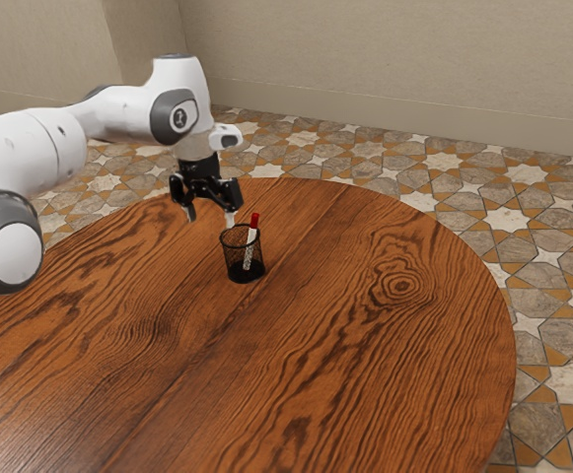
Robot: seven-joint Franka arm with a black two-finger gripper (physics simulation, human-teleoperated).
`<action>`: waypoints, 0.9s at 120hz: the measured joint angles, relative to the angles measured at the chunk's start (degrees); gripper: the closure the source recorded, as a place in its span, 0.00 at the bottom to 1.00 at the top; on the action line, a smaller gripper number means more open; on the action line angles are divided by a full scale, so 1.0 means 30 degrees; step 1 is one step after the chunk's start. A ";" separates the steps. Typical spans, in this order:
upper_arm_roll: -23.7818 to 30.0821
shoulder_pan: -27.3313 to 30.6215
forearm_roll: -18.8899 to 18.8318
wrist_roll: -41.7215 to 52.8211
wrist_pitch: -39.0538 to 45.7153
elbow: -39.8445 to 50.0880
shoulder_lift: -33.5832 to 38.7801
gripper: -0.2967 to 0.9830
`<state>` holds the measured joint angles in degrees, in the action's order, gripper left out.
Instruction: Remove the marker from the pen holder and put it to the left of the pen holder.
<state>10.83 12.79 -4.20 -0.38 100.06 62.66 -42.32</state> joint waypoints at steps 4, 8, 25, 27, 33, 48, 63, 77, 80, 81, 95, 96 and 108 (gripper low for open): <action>-0.0003 -0.0198 0.0315 -0.0724 0.0196 -0.0367 -0.0276 0.23; -0.0005 -0.0344 0.0695 -0.1483 0.0361 -0.0566 -0.0467 0.23; -0.0030 -0.1153 0.0642 -0.4422 0.0806 -0.1809 -0.1040 0.23; -0.0031 -0.1290 0.0393 -0.4675 0.0827 -0.2040 -0.1117 0.23; -0.0135 -0.1644 -0.0466 -0.5258 0.0884 -0.2854 -0.1677 0.23; -0.0999 -0.2553 -0.1939 -0.6198 0.0874 -0.5786 -0.3938 0.23; -0.1205 -0.2817 -0.2210 -0.6931 0.0920 -0.6690 -0.4778 0.23; -0.1220 -0.2792 -0.1218 -0.7561 0.1157 -0.6773 -0.4887 0.23; -0.1227 -0.2813 -0.1055 -0.7680 0.1218 -0.6752 -0.4901 0.23; -0.1228 -0.2819 -0.1010 -0.7719 0.1237 -0.6737 -0.4908 0.23; -0.1267 -0.2950 -0.0662 -0.8198 0.1418 -0.6624 -0.5081 0.23; -0.1271 -0.2962 -0.0652 -0.8229 0.1428 -0.6622 -0.5092 0.23; -0.1292 -0.3007 -0.0593 -0.8557 0.1489 -0.6610 -0.5161 0.31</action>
<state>6.95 3.77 -5.98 -26.05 104.52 42.83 -57.81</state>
